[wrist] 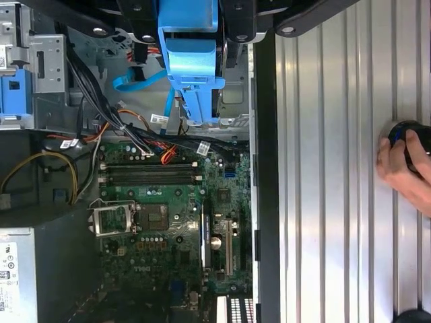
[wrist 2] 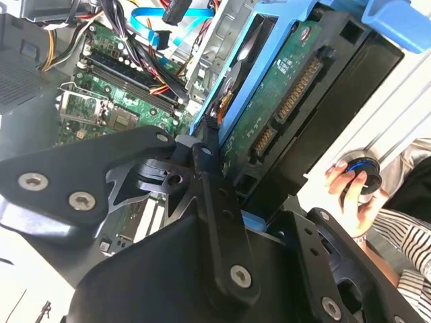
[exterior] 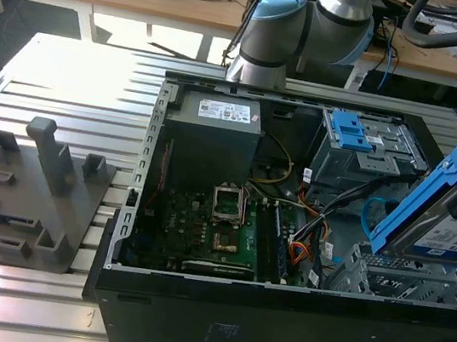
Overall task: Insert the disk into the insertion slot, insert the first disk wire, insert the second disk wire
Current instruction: 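Insert the disk into the insertion slot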
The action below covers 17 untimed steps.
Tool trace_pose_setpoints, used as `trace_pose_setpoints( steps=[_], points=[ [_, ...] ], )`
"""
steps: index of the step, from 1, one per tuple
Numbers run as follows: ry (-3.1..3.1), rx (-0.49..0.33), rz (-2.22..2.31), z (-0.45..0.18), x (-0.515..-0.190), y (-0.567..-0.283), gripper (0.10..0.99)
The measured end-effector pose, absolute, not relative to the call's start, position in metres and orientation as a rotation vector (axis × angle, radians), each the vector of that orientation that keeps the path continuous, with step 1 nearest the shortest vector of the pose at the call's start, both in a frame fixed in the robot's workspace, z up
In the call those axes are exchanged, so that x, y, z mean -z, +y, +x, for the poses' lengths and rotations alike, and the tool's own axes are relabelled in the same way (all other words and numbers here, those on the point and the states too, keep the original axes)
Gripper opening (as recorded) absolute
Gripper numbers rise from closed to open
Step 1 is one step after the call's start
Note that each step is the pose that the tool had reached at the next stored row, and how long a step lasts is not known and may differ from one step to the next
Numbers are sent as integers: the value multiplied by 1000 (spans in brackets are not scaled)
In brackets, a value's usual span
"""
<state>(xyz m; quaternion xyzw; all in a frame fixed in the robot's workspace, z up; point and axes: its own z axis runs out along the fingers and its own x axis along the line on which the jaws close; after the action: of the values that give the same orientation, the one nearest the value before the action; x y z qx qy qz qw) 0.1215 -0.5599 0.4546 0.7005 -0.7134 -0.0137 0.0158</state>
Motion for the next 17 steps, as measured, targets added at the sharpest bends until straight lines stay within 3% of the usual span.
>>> trace_pose_setpoints(
  steps=[17],
  points=[
    [-2219, 43, 2179, 122, -440, -560, 365]
  ],
)
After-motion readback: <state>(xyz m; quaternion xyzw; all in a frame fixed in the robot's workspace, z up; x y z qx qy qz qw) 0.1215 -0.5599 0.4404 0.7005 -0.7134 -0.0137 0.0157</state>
